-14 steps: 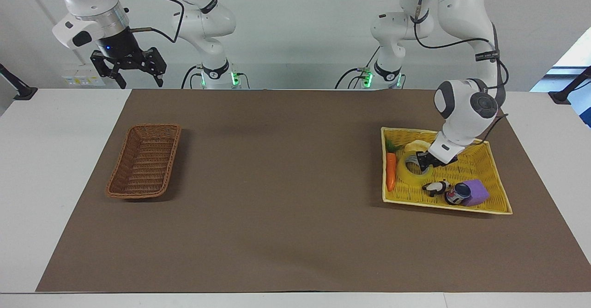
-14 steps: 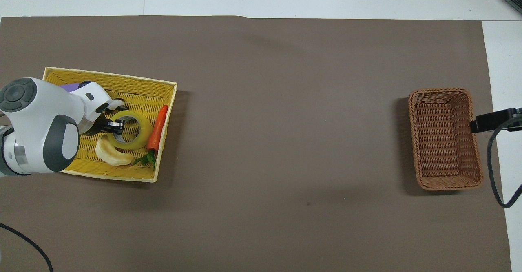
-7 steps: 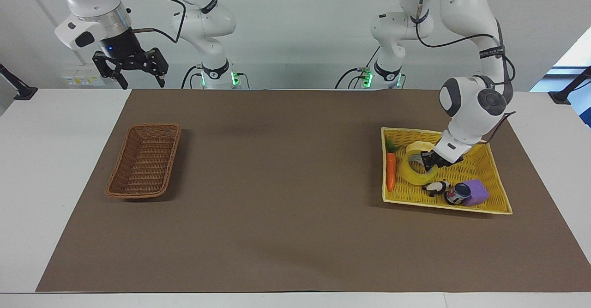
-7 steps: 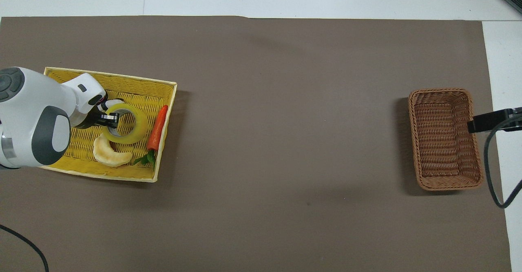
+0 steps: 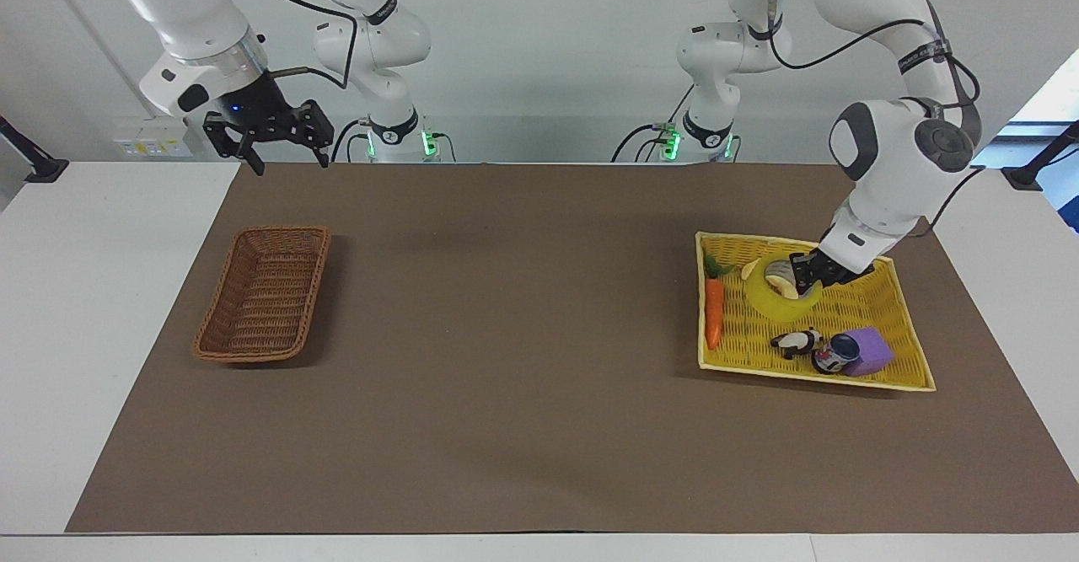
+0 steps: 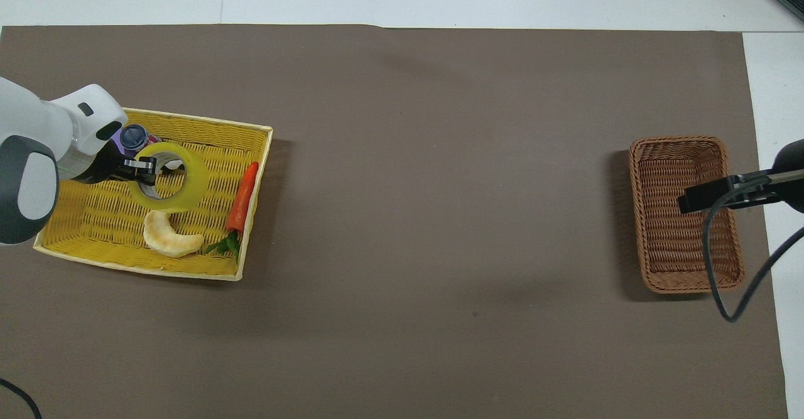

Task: Move tape to another basket
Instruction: 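Carry the tape toward the center while the right gripper reaches toward it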

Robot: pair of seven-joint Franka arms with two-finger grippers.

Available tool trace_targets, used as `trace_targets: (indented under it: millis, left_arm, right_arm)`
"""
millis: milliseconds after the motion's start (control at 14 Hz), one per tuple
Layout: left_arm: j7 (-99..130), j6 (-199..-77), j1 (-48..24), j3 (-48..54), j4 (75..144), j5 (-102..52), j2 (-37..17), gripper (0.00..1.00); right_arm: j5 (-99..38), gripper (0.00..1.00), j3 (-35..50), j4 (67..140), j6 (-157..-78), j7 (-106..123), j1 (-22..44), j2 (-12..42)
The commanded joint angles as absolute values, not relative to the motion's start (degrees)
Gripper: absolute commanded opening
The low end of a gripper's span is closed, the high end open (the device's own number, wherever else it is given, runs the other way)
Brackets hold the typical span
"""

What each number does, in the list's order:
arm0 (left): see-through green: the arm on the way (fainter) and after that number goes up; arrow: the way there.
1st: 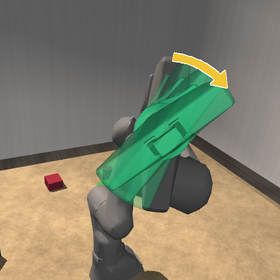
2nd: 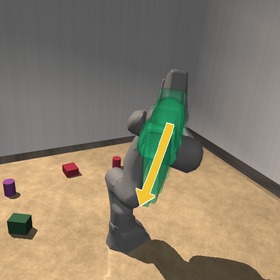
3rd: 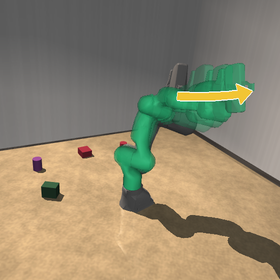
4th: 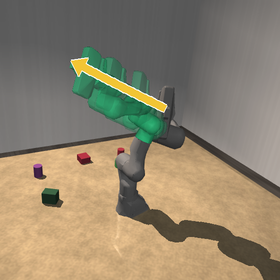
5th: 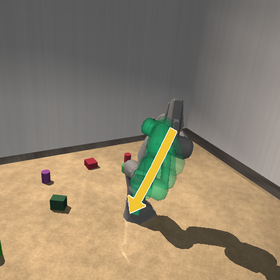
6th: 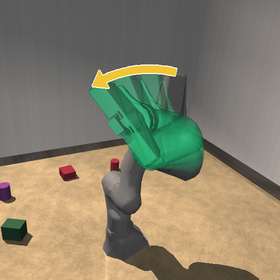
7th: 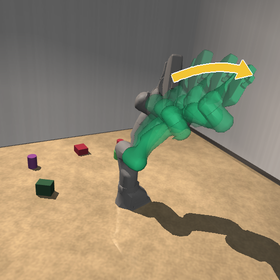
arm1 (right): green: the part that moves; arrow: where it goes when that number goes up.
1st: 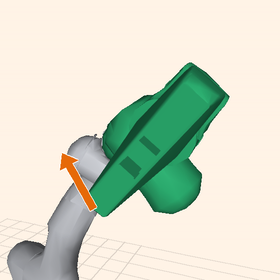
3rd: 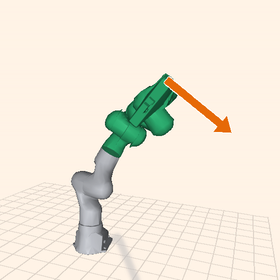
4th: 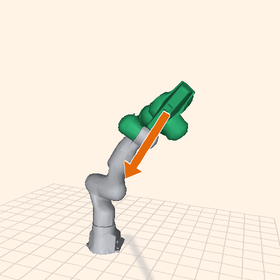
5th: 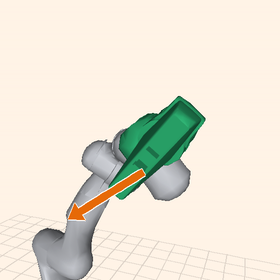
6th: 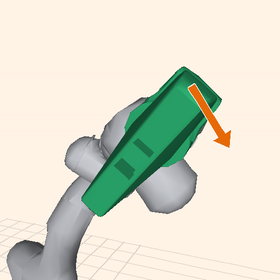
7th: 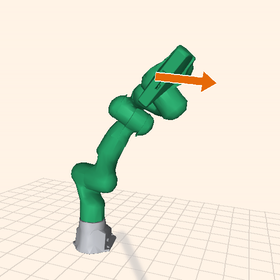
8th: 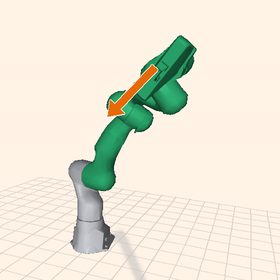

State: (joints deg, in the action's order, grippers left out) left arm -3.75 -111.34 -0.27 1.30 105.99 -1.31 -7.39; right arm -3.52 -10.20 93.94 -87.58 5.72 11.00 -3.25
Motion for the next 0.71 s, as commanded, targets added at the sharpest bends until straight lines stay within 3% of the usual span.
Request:
trace_targets:
  millis: [0,214,643]
  left_arm:
    - [-3.69,-102.07,0.35,1.41,98.82,-2.11,-6.24,0.0]
    - [-2.56,-93.72,0.18,1.49,92.48,-3.42,-5.98,0.0]
    - [11.4,-94.57,-7.54,2.29,93.43,-6.59,-4.75,0.0]
  right_arm:
    - [-4.83,1.0,-9.93,96.33,-90.17,2.48,14.05,-4.22]
    - [-5.01,1.0,-9.84,96.24,-91.75,-7.18,19.32,-4.22]
    - [-12.56,1.0,-8.53,96.15,-96.15,-14.94,22.06,-4.04]
